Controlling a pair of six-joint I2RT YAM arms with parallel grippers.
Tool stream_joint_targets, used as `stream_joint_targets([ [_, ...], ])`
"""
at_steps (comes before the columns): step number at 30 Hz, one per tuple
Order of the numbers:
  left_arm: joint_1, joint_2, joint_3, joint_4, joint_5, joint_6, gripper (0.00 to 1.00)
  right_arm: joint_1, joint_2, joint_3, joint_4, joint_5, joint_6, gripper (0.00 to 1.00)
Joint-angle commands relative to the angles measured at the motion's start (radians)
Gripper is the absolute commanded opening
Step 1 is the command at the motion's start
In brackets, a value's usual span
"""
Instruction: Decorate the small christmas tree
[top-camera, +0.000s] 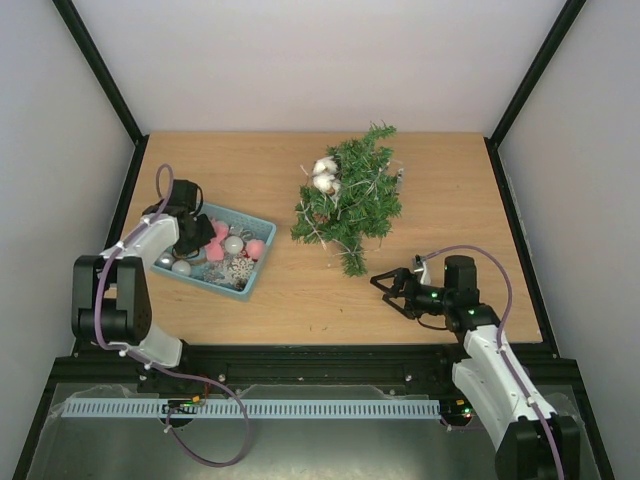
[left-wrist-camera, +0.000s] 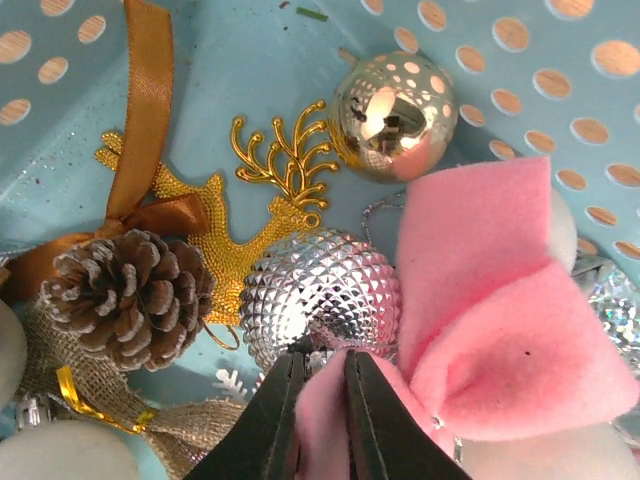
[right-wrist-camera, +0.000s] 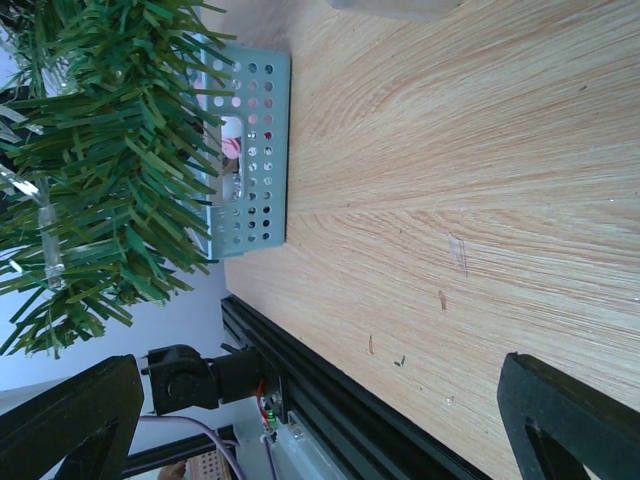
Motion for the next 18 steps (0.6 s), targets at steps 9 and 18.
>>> stream_joint_targets([
  [9,-0.002,-0.234,0.036,-0.138,0.074,0.035,0.02,0.004,-0.062,0.036,-0.069,-0.017,-0.007,0.99],
  [18,-0.027,-0.402,0.143,-0.305,0.079,0.072,0.02,0.004,-0.152,0.151,-0.235,-0.003,-0.063,0.99],
])
